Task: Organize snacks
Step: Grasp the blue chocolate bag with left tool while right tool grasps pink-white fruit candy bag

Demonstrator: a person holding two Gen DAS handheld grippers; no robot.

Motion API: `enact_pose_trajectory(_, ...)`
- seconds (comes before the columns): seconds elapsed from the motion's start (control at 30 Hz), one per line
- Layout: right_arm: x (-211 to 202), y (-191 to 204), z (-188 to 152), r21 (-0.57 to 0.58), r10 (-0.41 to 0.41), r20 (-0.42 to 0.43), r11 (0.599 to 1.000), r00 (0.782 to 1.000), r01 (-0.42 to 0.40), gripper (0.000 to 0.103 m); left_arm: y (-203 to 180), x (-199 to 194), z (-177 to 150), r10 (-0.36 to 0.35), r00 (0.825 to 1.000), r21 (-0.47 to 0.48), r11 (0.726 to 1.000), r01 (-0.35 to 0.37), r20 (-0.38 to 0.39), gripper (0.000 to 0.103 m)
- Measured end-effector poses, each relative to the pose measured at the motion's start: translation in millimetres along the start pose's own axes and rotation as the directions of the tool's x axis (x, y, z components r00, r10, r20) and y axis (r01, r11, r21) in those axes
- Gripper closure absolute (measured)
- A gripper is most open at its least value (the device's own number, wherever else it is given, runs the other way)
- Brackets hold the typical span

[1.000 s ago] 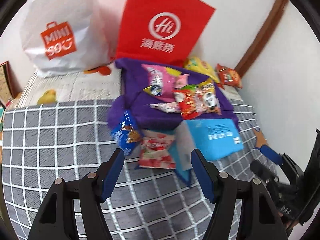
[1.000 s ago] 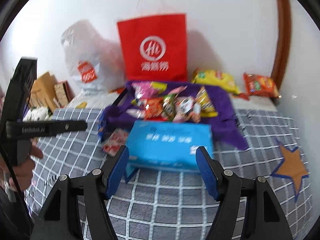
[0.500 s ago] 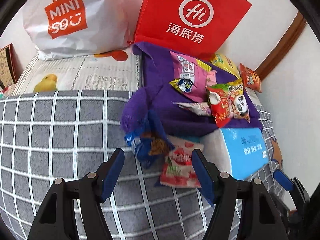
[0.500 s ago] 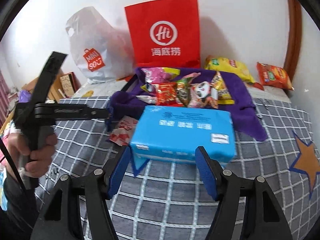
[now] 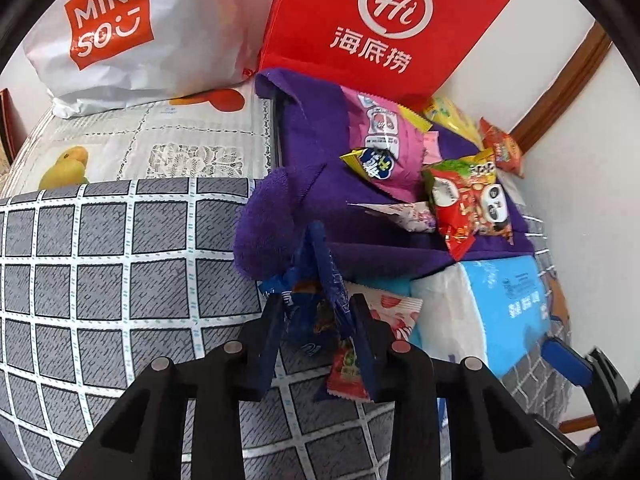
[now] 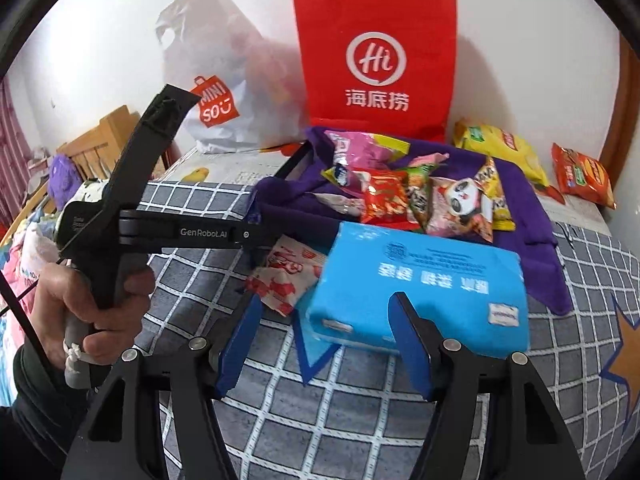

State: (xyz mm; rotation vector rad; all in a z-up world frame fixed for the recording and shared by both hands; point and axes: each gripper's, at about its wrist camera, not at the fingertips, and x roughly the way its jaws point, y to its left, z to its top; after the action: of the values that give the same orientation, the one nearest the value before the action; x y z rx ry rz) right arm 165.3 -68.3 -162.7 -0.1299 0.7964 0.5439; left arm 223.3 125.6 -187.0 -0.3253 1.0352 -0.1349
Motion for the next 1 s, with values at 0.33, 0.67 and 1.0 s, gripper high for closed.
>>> enact_pose_trajectory(0.33,34,42,11,-0.096,-0.009,-0.024,0.995,1.0,0.007,0.041,29,-33,-5,0.043,0.999,-0.038,0.998,-0.042,0.027,0.071)
enact_pose_trajectory(0.67,75,68,9,-0.194,-0.066,-0.096,0.98,0.993,0.047,0.043,54,-44,-9,0.038,0.998,-0.066,0.997,-0.035,0.041,0.071)
enact_pose_trajectory(1.0,100,79,5,-0.263,-0.168,-0.105,0.955,0.98,0.135,0.037,65,-45,-12,0.034,0.998,-0.077,0.997,-0.03,0.046,0.071)
